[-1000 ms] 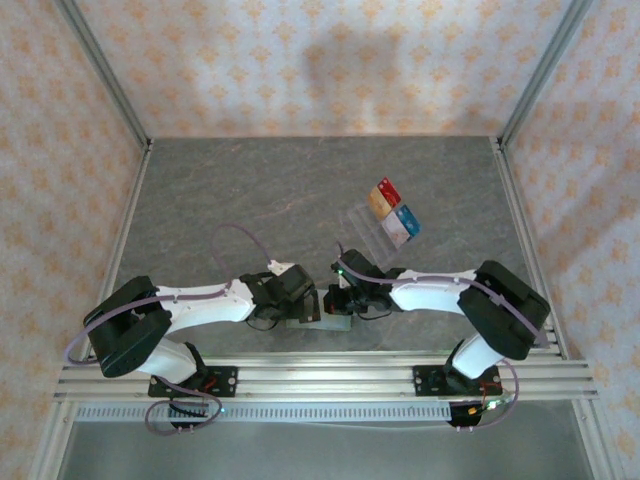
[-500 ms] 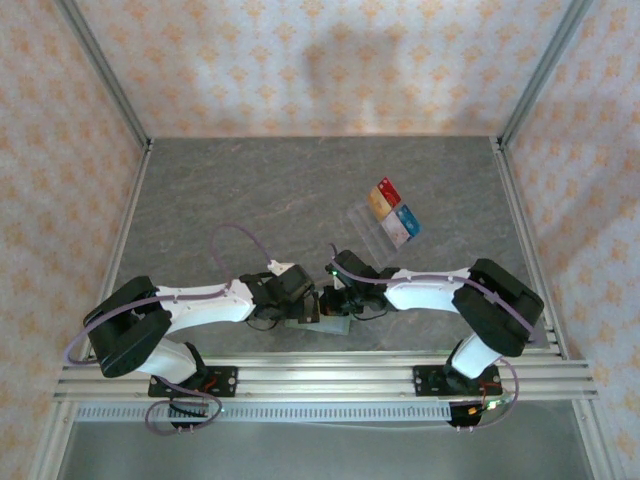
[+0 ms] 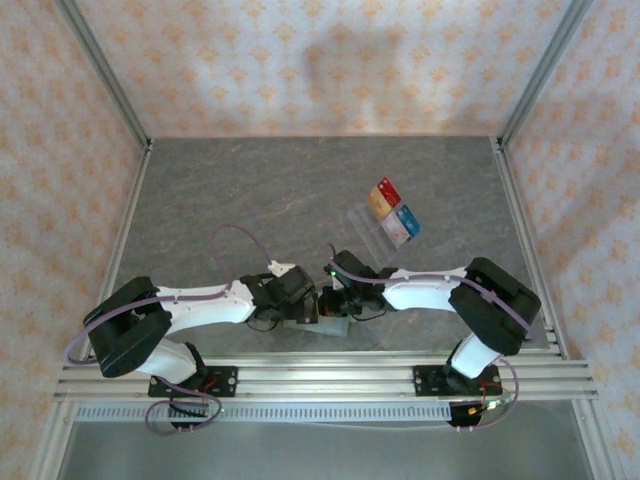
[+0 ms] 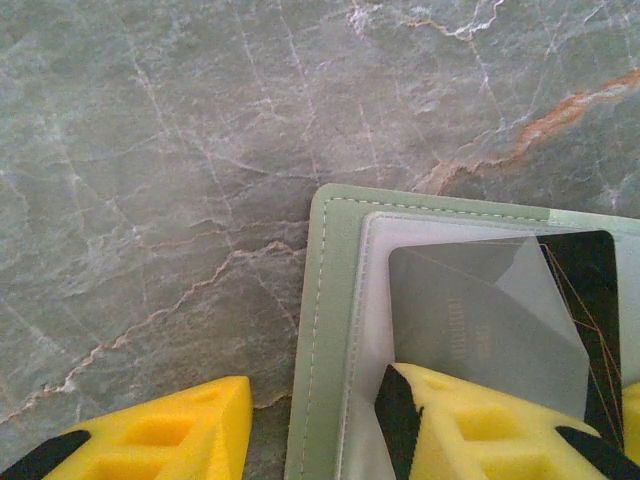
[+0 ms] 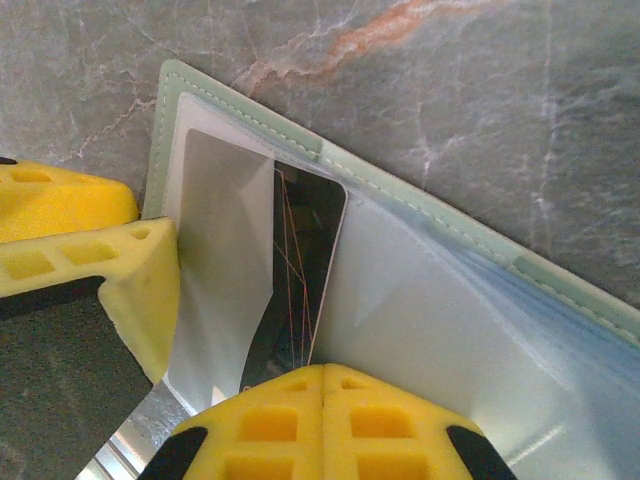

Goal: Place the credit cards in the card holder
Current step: Insert the credit card into the card slot, then flip over the card slot in the card holder.

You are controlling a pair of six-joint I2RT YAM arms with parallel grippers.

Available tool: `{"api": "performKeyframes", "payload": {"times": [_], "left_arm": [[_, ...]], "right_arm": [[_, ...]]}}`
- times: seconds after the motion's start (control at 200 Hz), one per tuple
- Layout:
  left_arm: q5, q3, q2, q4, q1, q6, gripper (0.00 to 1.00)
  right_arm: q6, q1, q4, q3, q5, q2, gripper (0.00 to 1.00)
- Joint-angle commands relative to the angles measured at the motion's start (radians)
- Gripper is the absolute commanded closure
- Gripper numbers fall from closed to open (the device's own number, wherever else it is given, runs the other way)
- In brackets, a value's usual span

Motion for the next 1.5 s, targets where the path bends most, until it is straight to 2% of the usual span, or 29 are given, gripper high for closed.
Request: {"api": "performKeyframes", "payload": {"times": [0.0,0.255,0.46,0.641,0.966,1.191,1.496], "left_arm": [[0.06,-0.045,0.032,-0.073,-0.025,-0.013,0.58],[0.031,-0.036,-0.067,-0.137,-0.021,-0.01,0.55],[0.069,-0.025,-0.117,-0.15,0.005,0.007,0.54],[0.091,-0.035,-0.134,-0.147,0.033,0.028,0.55],[0.107,-0.043,-0.062,-0.11,0.054,0.072,0.59],[0.109,-0.051,-0.016,-0.075,0.055,0.069,0.6],[0.098,-0.075,-0.017,-0.065,0.054,0.054,0.6]], "right_arm": [[0.025,0.014,0.119,-0.011,-0.052,0.011,0.98],[-0.008,0.014,-0.004,0.002,0.037,0.023,1.0],[-0.1,0.012,-0.145,0.055,0.088,0.045,1.0],[-0.174,-0.018,-0.197,0.107,0.067,0.09,1.0],[-0.302,-0.06,-0.343,0.229,0.09,0.137,1.0],[-0.335,-0.069,-0.362,0.26,0.075,0.165,1.0],[-0.301,-0.055,-0.352,0.22,0.066,0.073,0.98]]}}
